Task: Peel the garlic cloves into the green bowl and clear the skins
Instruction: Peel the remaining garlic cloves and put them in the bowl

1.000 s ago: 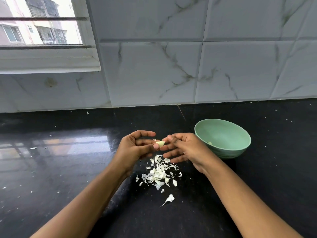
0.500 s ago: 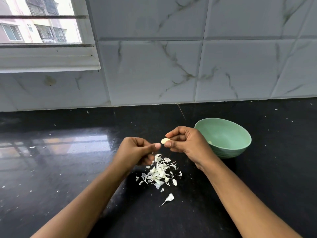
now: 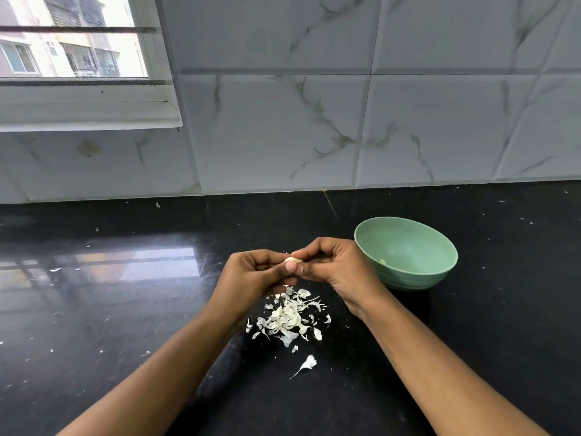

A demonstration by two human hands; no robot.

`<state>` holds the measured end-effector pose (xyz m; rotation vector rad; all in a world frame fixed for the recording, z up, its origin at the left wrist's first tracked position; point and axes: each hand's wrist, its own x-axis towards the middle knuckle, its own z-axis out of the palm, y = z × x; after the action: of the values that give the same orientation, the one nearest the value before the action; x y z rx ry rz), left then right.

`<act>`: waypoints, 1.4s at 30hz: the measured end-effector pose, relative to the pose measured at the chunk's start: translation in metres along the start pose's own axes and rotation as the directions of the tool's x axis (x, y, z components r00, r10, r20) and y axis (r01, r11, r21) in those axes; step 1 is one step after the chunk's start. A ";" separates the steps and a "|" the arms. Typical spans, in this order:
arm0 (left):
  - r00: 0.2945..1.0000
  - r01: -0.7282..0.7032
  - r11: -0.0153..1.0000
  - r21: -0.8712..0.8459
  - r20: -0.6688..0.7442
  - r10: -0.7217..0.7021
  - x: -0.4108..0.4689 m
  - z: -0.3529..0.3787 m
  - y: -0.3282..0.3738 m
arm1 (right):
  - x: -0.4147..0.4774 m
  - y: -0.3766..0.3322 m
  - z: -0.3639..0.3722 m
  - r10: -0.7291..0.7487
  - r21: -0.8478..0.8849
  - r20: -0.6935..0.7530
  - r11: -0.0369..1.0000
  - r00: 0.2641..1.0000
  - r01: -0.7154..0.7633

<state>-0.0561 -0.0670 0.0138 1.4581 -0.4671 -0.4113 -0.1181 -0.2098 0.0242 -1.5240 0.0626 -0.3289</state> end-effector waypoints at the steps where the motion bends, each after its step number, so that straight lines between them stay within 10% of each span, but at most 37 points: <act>1: 1.000 0.009 1.000 -0.024 -0.003 -0.009 0.000 0.000 -0.001 | 0.000 0.000 -0.001 0.022 0.022 0.001 1.000 1.000 -0.022; 10: 0.997 0.066 0.997 -0.049 0.036 -0.065 0.002 0.000 -0.004 | 0.005 -0.003 -0.012 0.208 0.081 -0.019 0.975 0.978 -0.206; 21: 0.983 0.171 0.975 -0.139 -0.048 -0.179 0.000 0.001 0.002 | 0.003 0.002 -0.005 0.096 0.083 0.007 0.992 0.995 -0.096; 27: 0.985 0.171 0.974 0.151 -0.020 -0.170 -0.002 -0.002 0.003 | 0.005 0.003 -0.007 0.082 0.051 -0.021 0.995 0.996 -0.081; 42: 0.975 0.212 0.970 -0.121 0.087 -0.202 -0.001 0.001 0.002 | 0.004 0.001 -0.007 -0.090 -0.069 0.062 0.993 0.994 0.094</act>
<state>-0.0577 -0.0674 0.0162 1.3728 -0.3408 -0.6528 -0.1161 -0.2178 0.0230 -1.6104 -0.0432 -0.3584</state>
